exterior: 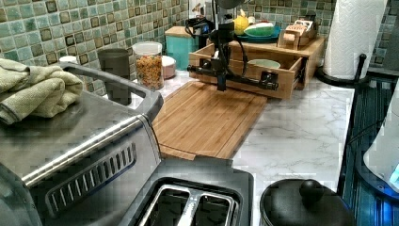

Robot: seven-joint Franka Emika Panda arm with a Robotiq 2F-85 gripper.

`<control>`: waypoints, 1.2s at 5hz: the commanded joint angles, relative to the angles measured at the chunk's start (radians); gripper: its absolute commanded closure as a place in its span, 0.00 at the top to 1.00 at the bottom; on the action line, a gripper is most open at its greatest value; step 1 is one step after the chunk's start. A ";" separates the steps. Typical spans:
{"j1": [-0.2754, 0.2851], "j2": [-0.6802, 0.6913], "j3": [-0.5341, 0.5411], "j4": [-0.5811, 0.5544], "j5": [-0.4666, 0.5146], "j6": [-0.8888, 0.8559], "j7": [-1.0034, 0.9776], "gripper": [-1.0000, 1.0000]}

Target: Close the drawer.

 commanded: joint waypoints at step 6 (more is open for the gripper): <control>-0.277 0.087 -0.172 0.347 0.062 -0.017 -0.310 0.00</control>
